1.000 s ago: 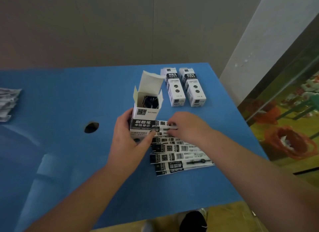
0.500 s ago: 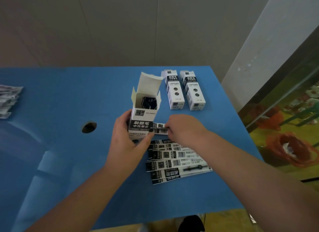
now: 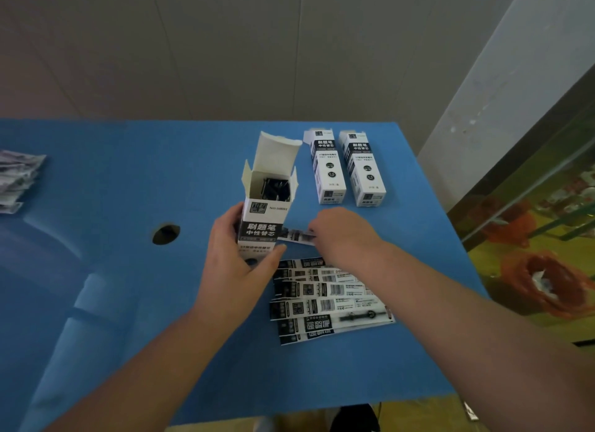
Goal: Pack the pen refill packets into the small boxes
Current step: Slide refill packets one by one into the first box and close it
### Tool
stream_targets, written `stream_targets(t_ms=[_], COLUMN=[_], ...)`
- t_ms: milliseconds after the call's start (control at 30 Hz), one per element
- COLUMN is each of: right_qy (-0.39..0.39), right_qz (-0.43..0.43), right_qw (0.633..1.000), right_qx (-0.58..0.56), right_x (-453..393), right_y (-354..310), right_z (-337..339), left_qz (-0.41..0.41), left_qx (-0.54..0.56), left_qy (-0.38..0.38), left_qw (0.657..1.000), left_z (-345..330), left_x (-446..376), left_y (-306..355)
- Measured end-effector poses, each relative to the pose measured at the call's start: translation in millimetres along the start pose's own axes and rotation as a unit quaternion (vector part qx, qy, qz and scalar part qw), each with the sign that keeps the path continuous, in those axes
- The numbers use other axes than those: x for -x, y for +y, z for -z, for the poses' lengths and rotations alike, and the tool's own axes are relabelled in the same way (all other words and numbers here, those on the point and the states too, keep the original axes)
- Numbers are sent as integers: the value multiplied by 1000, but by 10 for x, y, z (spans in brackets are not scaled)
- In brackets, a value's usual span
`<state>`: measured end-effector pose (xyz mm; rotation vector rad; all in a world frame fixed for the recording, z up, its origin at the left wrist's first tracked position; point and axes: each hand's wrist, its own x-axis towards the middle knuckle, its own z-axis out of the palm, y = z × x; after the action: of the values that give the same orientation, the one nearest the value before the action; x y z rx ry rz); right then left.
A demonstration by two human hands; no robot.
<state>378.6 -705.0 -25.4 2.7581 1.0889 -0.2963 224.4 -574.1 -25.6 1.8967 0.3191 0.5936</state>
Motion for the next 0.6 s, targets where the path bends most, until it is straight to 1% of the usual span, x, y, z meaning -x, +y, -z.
stream_targets(t_ms=[133,200,267,333,400,433,533,600], right_qy=[15,43,63,83,107,117,134,122], right_qz=[1,-13,-34,-52,-65,-70,-86,-95], right_qw=[999,992,972,949,914,887,798,732], right_qx=[-46,-121,-222,-299,-387,-440,-582,-663], right_x=[79,141,214,284,349,386,492,573], right_y=[61,122,182,227,273,290,346,350], right_z=[182,308,448,584,686,718,741,770], left_qz=[6,12,16,17,11,9,-1,-6], left_qx=[2,0,-3,-6,-3,-2,-4,-18], left_qy=[5,7,10,14,16,16,16,17], left_qw=[1000,1000,1000,1000,1000,1000,1000,1000], left_z=[13,24,29,30,28,27,13,11], left_x=[16,23,30,26,14,5,-11,-14], left_y=[-24,-48,-53,-46,-39,-33,-22,-29])
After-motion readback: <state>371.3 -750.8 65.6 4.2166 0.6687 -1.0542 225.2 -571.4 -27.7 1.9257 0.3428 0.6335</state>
